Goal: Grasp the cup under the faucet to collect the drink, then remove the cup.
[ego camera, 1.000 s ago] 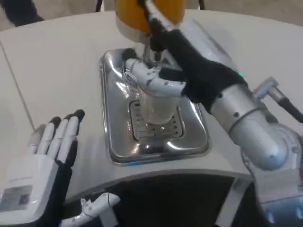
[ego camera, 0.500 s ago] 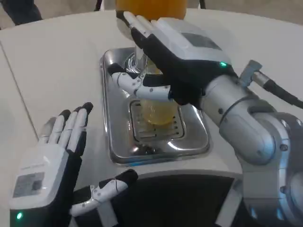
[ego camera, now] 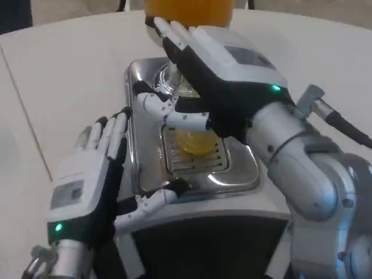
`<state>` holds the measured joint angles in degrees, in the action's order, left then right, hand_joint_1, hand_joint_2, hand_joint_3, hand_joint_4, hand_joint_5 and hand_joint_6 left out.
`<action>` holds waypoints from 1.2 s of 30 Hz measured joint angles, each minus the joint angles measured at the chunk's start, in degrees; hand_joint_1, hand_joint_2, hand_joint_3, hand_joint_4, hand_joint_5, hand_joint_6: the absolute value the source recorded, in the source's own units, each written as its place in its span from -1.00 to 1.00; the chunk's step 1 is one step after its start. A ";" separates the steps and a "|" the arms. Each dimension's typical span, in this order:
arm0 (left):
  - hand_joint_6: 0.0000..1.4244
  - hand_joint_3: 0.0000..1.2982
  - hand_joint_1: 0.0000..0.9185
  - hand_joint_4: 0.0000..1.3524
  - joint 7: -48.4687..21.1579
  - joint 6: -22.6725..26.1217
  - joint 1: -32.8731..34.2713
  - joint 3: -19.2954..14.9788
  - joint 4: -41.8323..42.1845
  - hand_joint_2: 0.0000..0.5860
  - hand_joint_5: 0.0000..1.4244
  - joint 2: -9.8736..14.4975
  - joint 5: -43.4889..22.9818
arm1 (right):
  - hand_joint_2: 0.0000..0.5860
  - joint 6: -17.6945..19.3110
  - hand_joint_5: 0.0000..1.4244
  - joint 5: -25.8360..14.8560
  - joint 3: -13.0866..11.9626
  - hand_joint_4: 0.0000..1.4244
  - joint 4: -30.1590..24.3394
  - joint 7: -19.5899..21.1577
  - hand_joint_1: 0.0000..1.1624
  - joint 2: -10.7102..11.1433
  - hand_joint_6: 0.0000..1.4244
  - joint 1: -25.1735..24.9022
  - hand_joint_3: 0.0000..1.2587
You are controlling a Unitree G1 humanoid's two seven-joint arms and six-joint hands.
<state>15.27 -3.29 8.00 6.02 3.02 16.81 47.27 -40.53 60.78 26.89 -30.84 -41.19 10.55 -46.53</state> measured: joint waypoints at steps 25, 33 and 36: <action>-0.99 -1.00 -0.68 -1.00 0.80 1.99 8.70 3.61 -6.94 -0.76 -1.00 -1.63 -2.18 | 0.65 2.68 -1.00 -5.38 -7.87 -1.00 0.63 3.78 -0.26 -5.32 -0.95 3.97 -0.98; -0.99 -1.00 -0.67 -1.00 0.97 1.67 10.28 4.28 -9.45 -0.76 -1.00 -1.06 -2.29 | 0.70 -1.43 -1.00 -10.18 -13.70 -1.00 -4.35 10.84 -0.17 -9.25 -0.95 11.12 -0.99; -0.99 -1.00 -0.67 -1.00 1.00 1.23 10.63 4.37 -9.72 -0.77 -1.00 -1.04 -2.92 | 0.69 -0.09 -1.00 -10.29 -13.30 -1.00 -7.00 15.23 -0.17 -10.28 -0.95 14.10 -0.99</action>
<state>16.27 -2.06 18.63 10.38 -6.71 15.77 44.34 -40.62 50.50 13.59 -37.83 -25.96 0.27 -32.43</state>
